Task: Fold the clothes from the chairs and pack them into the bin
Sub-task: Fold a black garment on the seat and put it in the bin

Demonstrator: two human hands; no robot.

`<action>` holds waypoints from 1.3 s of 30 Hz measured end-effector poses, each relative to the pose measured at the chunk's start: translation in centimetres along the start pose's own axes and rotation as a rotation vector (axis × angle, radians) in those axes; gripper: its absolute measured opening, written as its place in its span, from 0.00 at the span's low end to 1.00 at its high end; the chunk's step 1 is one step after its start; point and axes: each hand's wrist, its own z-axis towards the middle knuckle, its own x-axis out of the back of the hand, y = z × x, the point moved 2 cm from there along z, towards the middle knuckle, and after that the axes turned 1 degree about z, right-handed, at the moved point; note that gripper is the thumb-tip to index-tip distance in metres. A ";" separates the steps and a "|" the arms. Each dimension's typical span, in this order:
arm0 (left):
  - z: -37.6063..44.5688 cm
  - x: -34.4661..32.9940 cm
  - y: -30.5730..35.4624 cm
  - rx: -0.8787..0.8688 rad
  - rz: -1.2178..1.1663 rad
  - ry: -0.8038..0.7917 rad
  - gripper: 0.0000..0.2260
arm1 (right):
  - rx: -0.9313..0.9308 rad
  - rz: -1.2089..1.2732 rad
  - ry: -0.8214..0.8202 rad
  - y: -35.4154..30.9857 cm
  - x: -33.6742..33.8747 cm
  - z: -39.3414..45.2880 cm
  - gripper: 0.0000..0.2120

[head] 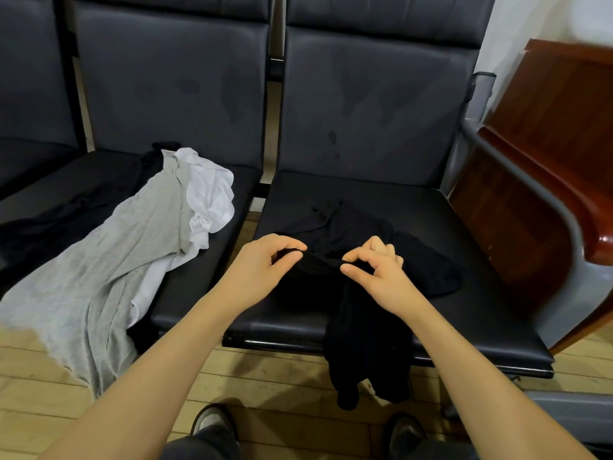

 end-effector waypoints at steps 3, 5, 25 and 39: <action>0.0 0.0 -0.3 0.024 0.037 -0.059 0.13 | 0.003 -0.008 -0.006 0.1 0.3 -0.1 0.06; 0.0 0.1 -0.2 0.025 0.075 -0.040 0.11 | 0.010 -0.027 -0.027 0.1 0.2 -0.4 0.05; -0.9 2.2 6.0 -0.076 -0.045 0.221 0.09 | 0.124 -0.304 0.322 -1.9 9.1 -5.7 0.06; 3.4 11.1 17.7 -0.500 0.473 0.617 0.08 | 0.220 -0.215 0.576 -11.8 22.3 -5.1 0.05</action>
